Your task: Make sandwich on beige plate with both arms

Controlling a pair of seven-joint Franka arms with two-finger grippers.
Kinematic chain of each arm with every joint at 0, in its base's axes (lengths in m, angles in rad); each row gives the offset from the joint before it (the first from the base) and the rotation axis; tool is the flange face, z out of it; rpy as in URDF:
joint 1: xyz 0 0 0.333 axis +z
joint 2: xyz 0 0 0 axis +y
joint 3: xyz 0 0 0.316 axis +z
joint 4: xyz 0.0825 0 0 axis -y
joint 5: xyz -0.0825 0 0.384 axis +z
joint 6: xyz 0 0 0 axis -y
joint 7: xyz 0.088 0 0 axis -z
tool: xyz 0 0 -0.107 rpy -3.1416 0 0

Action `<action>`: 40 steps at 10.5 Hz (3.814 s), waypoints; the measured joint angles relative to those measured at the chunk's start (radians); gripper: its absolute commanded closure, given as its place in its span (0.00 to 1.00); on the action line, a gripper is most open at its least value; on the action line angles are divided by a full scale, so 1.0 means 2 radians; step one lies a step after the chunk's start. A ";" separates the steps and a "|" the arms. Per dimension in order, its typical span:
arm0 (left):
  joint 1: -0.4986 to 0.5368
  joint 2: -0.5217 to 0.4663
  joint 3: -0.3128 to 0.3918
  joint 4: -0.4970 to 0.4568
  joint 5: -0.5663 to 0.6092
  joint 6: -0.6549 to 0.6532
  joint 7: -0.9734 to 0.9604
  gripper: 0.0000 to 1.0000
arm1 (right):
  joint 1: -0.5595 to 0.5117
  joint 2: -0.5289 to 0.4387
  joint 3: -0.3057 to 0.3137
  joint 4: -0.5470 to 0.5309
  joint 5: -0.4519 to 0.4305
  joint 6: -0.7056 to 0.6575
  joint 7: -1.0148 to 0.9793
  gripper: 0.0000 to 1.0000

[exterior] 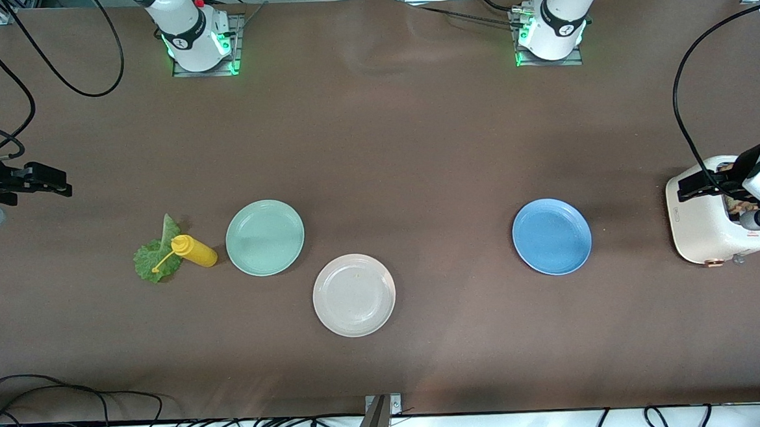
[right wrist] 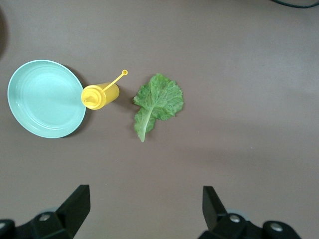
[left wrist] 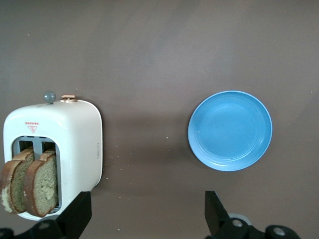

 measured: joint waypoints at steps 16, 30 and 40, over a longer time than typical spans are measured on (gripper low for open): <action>-0.132 0.000 0.158 0.006 -0.064 0.000 -0.032 0.00 | 0.000 0.000 0.000 0.000 -0.001 -0.001 0.002 0.00; -0.141 0.001 0.159 0.006 -0.064 0.000 -0.031 0.00 | 0.001 0.000 0.001 0.000 -0.001 -0.001 0.002 0.00; -0.141 0.004 0.159 0.006 -0.064 0.000 -0.028 0.00 | 0.000 0.000 0.001 0.000 -0.001 -0.001 0.002 0.00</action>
